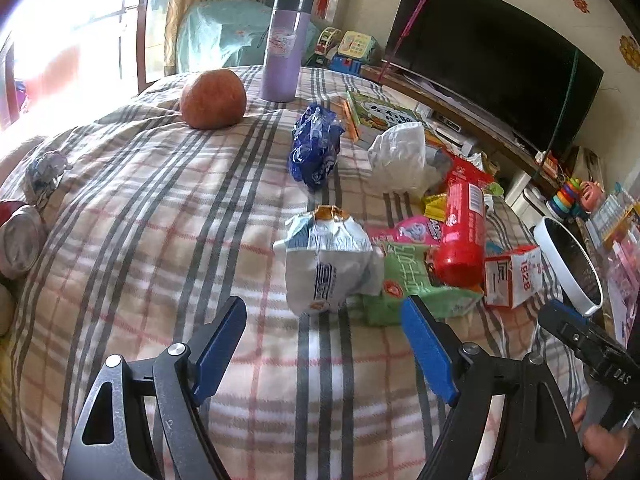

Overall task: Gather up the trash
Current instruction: 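Grasp the crumpled white snack bag with the left tool while the right tool grasps the white milk carton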

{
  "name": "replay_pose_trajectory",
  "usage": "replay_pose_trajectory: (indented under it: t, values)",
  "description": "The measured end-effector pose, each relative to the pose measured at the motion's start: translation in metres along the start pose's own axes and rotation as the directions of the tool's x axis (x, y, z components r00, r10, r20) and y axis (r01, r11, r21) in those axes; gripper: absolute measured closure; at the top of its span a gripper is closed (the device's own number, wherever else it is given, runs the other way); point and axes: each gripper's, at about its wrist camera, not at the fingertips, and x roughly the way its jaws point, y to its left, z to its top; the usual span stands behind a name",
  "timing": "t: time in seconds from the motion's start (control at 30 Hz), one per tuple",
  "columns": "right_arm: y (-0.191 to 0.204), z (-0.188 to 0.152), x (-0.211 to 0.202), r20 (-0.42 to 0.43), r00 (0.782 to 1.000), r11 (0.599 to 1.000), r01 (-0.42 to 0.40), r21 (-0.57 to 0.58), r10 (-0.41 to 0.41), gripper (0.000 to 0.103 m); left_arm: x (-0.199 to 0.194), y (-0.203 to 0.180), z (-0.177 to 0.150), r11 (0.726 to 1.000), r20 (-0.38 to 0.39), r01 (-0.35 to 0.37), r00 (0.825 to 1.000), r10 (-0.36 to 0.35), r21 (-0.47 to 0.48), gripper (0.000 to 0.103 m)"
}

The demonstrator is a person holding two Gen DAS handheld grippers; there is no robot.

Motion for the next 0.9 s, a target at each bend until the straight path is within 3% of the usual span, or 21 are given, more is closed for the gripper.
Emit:
replay_pose_trajectory:
  t: [0.1, 0.17, 0.4, 0.5, 0.53, 0.57, 0.6, 0.67, 0.73, 0.8, 0.9]
  values:
    - [0.002, 0.006, 0.005, -0.002, 1.000, 0.999, 0.030, -0.036, -0.030, 0.012, 0.008, 0.001, 0.006, 1.000, -0.002, -0.002, 1.000, 0.002, 0.006, 0.023]
    - [0.003, 0.011, 0.010, -0.006, 0.999, 0.997, 0.047, -0.067, -0.048, 0.006, 0.015, 0.002, 0.010, 1.000, -0.007, 0.002, 1.000, -0.002, 0.005, 0.023]
    - [0.009, 0.019, 0.034, -0.046, 0.992, 0.979, 0.107, -0.172, -0.117, 0.005, 0.035, 0.005, 0.016, 1.000, -0.009, 0.009, 1.000, -0.009, 0.003, 0.024]
    - [0.004, 0.022, 0.040, -0.063, 0.992, 0.983, 0.095, -0.158, -0.106, 0.007, 0.036, 0.003, 0.016, 0.999, 0.000, 0.035, 0.999, -0.035, 0.015, 0.041]
    - [0.003, 0.022, 0.041, -0.066, 0.992, 0.984, 0.093, -0.153, -0.105, 0.010, 0.036, 0.002, 0.015, 0.999, 0.003, 0.042, 0.999, -0.043, 0.022, 0.050]
    - [0.002, 0.022, 0.041, -0.062, 0.992, 0.984, 0.099, -0.151, -0.109, 0.020, 0.034, 0.000, 0.014, 0.998, 0.008, 0.045, 0.999, -0.045, 0.034, 0.057]
    - [0.001, 0.021, 0.040, -0.060, 0.992, 0.984, 0.099, -0.149, -0.109, 0.028, 0.032, -0.002, 0.013, 0.998, 0.016, 0.030, 0.999, -0.031, 0.047, 0.057]
    - [0.000, 0.019, 0.040, -0.067, 0.991, 0.984, 0.106, -0.145, -0.117, 0.063, 0.028, -0.003, 0.011, 0.998, 0.029, 0.012, 0.999, -0.014, 0.059, 0.065]
    - [-0.002, 0.018, 0.039, -0.073, 0.989, 0.984, 0.114, -0.135, -0.125, 0.080, 0.026, 0.000, 0.008, 0.999, 0.027, 0.025, 0.999, -0.026, 0.048, 0.067]
    - [-0.007, 0.015, 0.036, -0.080, 0.991, 0.989, 0.099, -0.109, -0.108, 0.083, 0.023, 0.004, 0.005, 0.999, 0.027, 0.029, 0.999, -0.030, 0.033, 0.069]
    - [-0.012, 0.016, 0.030, -0.083, 0.995, 0.997, 0.059, -0.051, -0.063, 0.070, 0.015, 0.007, 0.001, 1.000, 0.036, 0.023, 0.999, -0.024, 0.021, 0.071]
